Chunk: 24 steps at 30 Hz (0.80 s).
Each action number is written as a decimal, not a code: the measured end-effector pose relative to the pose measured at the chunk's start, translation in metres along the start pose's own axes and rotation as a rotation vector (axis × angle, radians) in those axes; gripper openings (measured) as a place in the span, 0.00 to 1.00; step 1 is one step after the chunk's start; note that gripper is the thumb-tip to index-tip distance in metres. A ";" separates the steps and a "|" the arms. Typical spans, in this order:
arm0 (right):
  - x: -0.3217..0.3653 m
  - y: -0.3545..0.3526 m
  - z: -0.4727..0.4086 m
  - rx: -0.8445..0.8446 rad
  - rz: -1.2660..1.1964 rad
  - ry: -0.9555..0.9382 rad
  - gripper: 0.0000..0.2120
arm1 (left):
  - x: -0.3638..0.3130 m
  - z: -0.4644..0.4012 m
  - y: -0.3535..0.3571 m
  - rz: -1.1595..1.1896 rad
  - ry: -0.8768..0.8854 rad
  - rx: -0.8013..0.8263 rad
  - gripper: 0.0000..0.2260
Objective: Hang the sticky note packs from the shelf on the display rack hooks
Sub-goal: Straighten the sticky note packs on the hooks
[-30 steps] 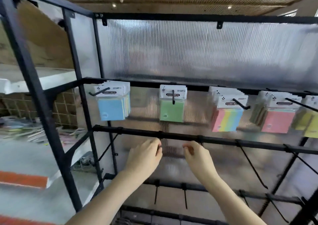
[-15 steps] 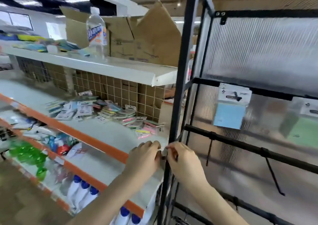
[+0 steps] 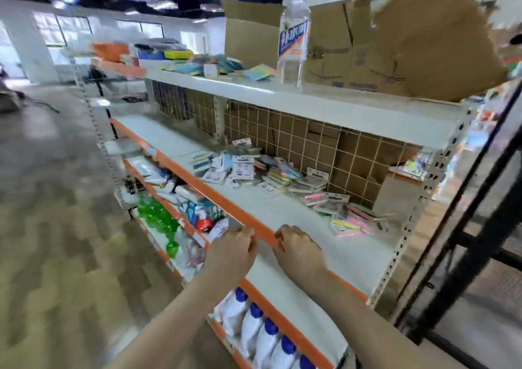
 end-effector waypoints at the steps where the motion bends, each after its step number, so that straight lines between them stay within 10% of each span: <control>1: 0.004 0.008 -0.012 0.014 0.011 -0.007 0.12 | 0.011 -0.007 0.004 -0.019 -0.008 0.001 0.10; 24: 0.036 0.153 -0.303 0.218 0.103 0.078 0.20 | 0.177 -0.254 0.086 -0.089 -0.057 0.265 0.16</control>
Point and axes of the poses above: each hand's wrist, its own z-axis away from the middle knuckle, its own y-axis out of the palm, x = y × z, the point moved 5 cm from there along -z, towards the middle knuckle, and after that the axes turned 8 degrees about -z, right-handed, at the moved point
